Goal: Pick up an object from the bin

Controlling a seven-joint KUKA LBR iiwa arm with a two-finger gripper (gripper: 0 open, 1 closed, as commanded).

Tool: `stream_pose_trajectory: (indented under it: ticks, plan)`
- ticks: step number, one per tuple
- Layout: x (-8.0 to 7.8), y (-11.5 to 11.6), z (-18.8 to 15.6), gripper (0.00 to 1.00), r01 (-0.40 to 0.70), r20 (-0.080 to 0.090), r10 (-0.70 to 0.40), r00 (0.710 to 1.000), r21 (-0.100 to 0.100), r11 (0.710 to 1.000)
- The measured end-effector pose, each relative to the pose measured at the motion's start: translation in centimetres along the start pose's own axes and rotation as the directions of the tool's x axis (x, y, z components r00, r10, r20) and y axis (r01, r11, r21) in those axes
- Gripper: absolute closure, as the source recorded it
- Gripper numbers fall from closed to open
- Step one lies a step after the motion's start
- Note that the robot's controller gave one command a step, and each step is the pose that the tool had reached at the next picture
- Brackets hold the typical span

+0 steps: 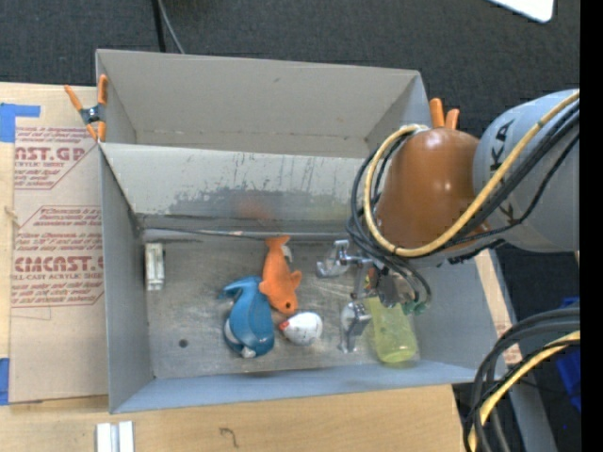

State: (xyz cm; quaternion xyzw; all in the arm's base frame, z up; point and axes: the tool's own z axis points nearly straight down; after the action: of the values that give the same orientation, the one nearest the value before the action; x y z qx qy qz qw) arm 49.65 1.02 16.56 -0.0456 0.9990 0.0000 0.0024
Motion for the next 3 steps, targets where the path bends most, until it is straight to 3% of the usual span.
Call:
stream_pose_trajectory:
  ticks: [1, 2, 3]
  plan:
    - [1.1, 4.1, 0.7, 0.00, 0.164, -0.007, -0.164, 0.986, -0.002, 0.986]
    - [0.8, 1.7, 2.7, 0.00, 0.121, -0.005, -0.121, 0.993, -0.002, 0.993]
    - [0.8, 1.7, 8.5, 0.00, 0.032, 0.016, -0.032, 0.999, 0.000, 0.999]
